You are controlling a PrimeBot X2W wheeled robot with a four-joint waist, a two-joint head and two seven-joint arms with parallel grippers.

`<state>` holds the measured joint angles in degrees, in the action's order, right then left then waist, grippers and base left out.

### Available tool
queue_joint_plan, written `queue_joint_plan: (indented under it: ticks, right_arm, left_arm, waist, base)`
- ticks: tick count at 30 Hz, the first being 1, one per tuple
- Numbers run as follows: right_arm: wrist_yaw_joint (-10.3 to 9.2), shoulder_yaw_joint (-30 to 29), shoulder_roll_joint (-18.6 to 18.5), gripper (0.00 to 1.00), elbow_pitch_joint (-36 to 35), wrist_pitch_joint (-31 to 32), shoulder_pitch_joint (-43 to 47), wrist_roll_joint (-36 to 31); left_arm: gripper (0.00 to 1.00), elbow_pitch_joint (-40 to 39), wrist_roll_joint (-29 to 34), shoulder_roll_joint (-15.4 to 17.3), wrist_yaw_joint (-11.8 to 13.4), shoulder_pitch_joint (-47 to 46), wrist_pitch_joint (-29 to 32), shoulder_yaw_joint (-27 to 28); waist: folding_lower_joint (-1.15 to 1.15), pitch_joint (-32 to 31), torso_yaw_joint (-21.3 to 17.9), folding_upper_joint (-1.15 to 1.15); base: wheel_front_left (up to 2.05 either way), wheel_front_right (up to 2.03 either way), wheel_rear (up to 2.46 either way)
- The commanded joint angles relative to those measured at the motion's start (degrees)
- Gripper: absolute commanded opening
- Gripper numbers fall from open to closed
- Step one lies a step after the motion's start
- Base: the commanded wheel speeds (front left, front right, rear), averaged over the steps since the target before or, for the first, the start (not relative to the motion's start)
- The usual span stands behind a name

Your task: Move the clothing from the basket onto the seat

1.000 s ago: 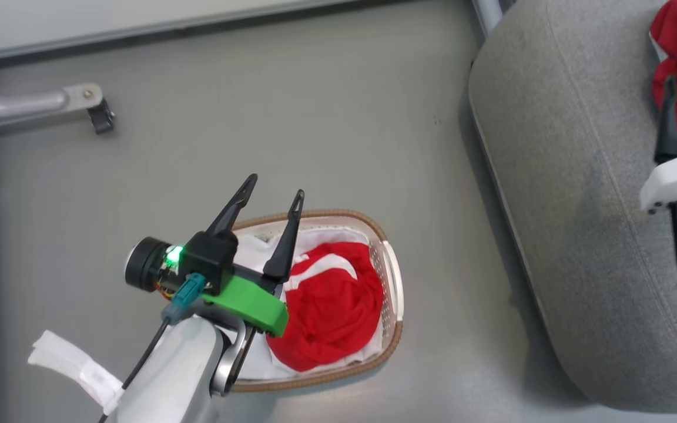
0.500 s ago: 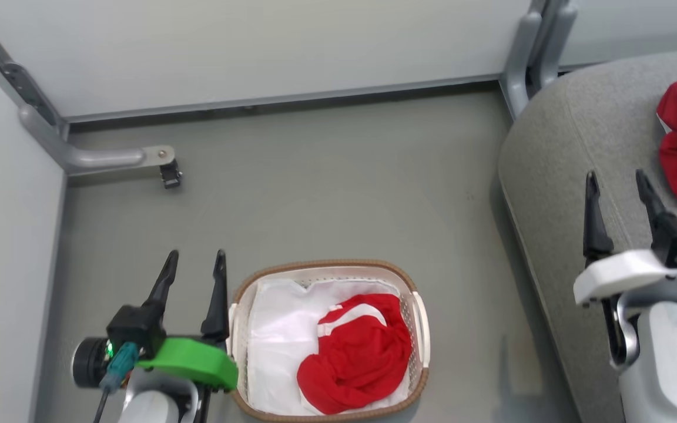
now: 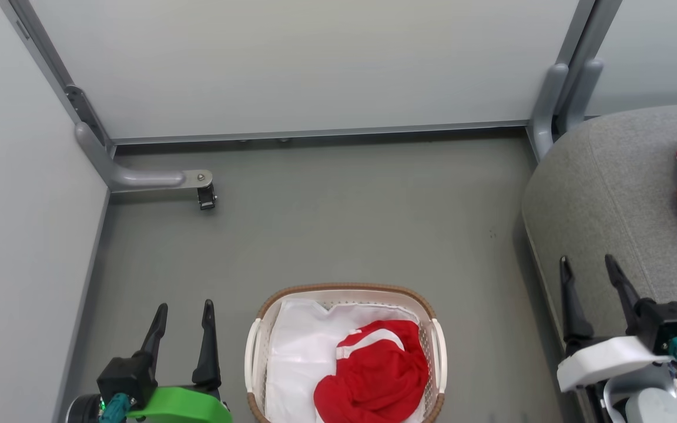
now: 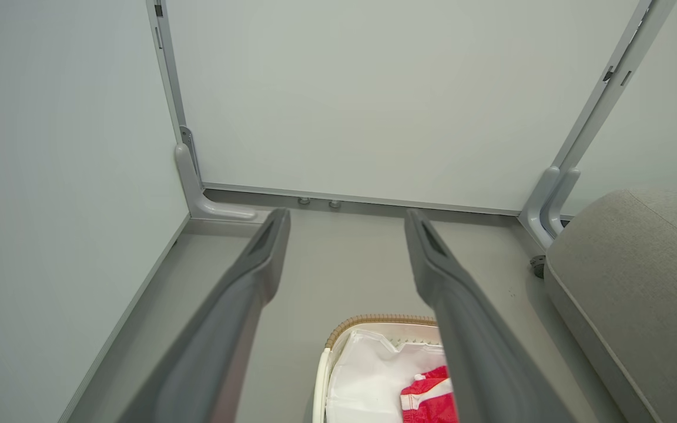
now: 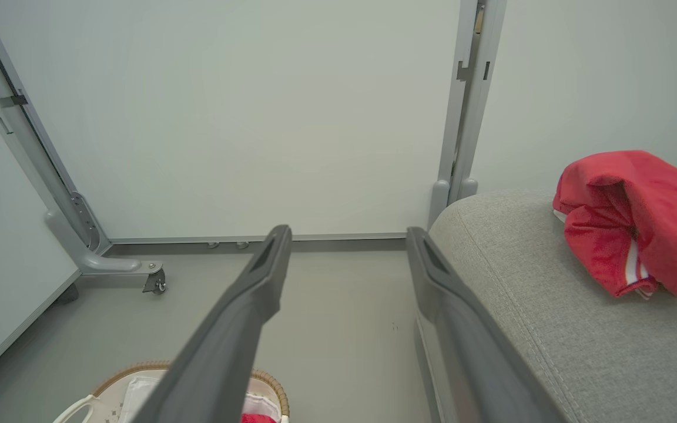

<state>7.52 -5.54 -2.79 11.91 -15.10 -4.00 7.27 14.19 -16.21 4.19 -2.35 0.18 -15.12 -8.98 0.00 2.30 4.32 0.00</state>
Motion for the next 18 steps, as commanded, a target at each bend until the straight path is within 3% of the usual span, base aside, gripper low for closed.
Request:
queue_joint_plan:
  ticks: [1, 18]
  right_arm:
    - [-0.06, 0.43, -0.26, 1.0, -0.28, -0.09, 1.45, 0.44]
    - [-0.06, 4.37, -0.22, 1.0, 1.37, -0.09, 3.09, 1.01]
  left_arm:
    - [1.0, -0.22, 0.74, -0.37, -0.3, 1.05, -0.04, 0.52]
    - [1.0, 0.68, 1.7, -1.17, -1.79, 1.69, -0.05, 2.53]
  waist:
    - [0.0, -0.27, 0.19, 0.0]
    - [0.0, -0.9, -0.42, 0.0]
  base:
    - [0.0, 0.0, 0.0]
    - [0.0, 0.0, 0.0]
